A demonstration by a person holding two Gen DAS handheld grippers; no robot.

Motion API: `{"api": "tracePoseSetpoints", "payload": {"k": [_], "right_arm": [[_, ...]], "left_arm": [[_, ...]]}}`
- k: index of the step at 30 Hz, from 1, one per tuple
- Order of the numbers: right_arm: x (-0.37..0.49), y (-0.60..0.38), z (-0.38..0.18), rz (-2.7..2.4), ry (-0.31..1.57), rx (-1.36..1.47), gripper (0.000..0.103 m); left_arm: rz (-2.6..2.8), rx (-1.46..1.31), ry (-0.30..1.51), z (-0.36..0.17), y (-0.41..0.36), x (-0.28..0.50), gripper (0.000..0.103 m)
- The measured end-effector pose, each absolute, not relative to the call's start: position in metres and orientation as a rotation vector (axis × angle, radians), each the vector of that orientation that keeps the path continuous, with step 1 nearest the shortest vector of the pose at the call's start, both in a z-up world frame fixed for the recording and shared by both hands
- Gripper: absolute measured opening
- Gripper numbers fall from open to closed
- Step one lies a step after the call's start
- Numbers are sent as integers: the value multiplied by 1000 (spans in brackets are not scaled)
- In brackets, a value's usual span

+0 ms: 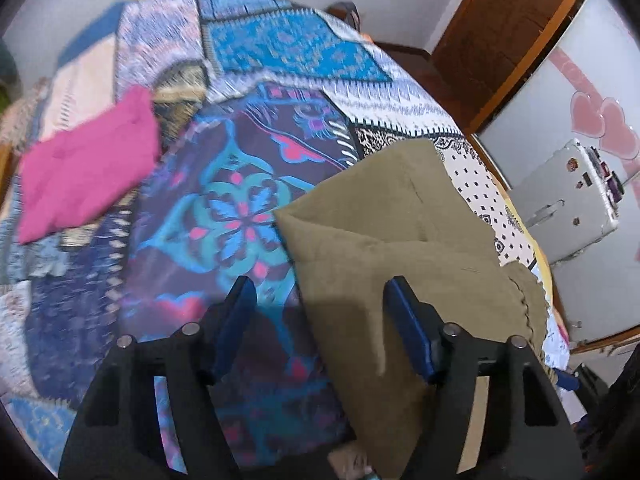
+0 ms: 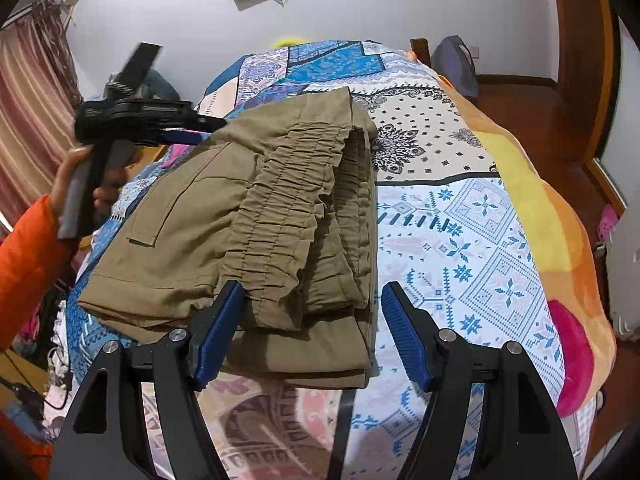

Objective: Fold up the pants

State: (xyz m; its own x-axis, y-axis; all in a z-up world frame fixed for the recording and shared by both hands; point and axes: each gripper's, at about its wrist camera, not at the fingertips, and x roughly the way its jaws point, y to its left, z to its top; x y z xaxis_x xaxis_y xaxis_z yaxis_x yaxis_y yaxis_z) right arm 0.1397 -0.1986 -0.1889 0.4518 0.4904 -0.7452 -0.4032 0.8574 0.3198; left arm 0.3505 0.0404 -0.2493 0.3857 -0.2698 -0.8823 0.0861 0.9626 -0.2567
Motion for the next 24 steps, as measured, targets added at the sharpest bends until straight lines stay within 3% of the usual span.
{"api": "tracePoseSetpoints", "payload": {"k": [5, 7, 9, 12, 24], "right_arm": [[148, -199, -190, 566, 958, 88, 67], [152, -200, -190, 567, 956, 79, 67], [156, -200, -190, 564, 953, 70, 67], [163, -203, -192, 558, 954, 70, 68], [190, -200, -170, 458, 923, 32, 68]], "left_arm": [[-237, -218, 1138, -257, 41, 372, 66], [-212, -170, 1124, -257, 37, 376, 54], [-187, -111, 1110, -257, 33, 376, 32], [-194, -106, 1101, -254, 37, 375, 14], [-79, -73, 1071, -239, 89, 293, 7]]}}
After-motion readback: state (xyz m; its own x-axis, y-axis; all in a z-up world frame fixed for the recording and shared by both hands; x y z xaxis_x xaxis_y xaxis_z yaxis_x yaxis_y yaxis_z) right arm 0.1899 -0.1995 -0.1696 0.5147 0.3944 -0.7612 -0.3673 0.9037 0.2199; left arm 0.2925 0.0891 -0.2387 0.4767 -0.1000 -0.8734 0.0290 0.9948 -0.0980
